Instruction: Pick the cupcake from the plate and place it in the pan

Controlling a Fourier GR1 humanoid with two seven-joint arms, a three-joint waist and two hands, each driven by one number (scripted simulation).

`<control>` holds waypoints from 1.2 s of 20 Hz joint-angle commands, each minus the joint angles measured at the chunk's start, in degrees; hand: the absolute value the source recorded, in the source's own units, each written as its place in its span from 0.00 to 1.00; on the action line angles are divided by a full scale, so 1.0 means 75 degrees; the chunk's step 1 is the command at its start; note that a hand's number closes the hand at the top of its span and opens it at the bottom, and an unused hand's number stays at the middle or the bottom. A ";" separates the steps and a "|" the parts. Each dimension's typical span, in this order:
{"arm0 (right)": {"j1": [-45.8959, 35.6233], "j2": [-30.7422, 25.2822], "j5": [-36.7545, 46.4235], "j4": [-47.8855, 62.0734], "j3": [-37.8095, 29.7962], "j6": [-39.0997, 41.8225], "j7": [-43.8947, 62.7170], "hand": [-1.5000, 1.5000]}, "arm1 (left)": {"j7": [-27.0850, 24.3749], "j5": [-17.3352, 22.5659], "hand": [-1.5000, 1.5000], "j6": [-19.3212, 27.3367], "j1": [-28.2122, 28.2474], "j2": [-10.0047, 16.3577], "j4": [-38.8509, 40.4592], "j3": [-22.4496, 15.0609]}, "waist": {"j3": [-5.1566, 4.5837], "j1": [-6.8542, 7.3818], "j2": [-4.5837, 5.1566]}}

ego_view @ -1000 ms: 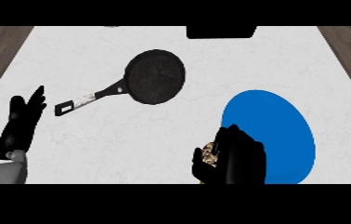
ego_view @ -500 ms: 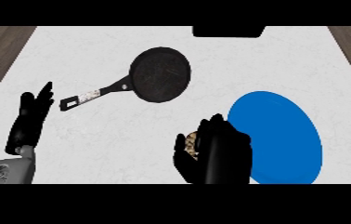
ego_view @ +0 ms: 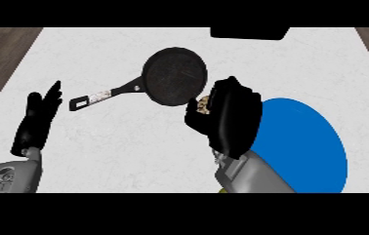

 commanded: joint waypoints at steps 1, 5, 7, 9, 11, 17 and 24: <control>-0.0783 0.0081 -0.0725 0.1021 -0.0694 -0.1439 0.1260 1.00 | 0.0047 -0.0085 0.50 0.0021 -0.0267 -0.0022 0.0079 -0.0068 | 0.0003 0.0053 0.0047; -0.1116 0.0082 -0.1225 0.2382 -0.1030 -0.2168 0.1032 1.00 | -0.0002 0.0036 0.50 -0.0102 -0.0313 0.0031 0.0156 0.0030 | 0.0002 0.0197 0.0080; -0.1501 0.0082 -0.1472 0.3175 -0.1533 -0.2398 0.0594 1.00 | -0.0144 0.0049 0.50 -0.0203 -0.0267 0.0090 0.0263 0.0044 | 0.0000 0.0237 0.0102; -0.1581 0.0082 -0.1795 0.3747 -0.1790 -0.2966 0.0075 1.00 | -0.0065 -0.0014 0.50 -0.0177 -0.0298 0.0122 0.0153 0.0015 | 0.0009 0.0230 0.0100; -0.1715 0.0082 -0.2004 0.4438 -0.2070 -0.3425 -0.0414 1.00 | 0.0086 -0.0098 0.50 -0.0006 -0.0460 -0.0091 0.0111 -0.0113 | 0.0016 0.0318 0.0164; -0.2281 0.0083 -0.3349 0.5602 -0.2345 -0.4758 -0.1244 1.00 | 0.0111 -0.0222 0.50 -0.0057 -0.0617 -0.0202 0.0165 -0.0333 | 0.0031 0.0650 0.0249; -0.2565 0.0084 -0.4803 0.6780 -0.2587 -0.5805 -0.2486 0.00 | -0.0042 -0.0123 0.50 -0.0280 -0.0901 -0.0068 0.0330 -0.0257 | 0.0030 0.0807 0.0332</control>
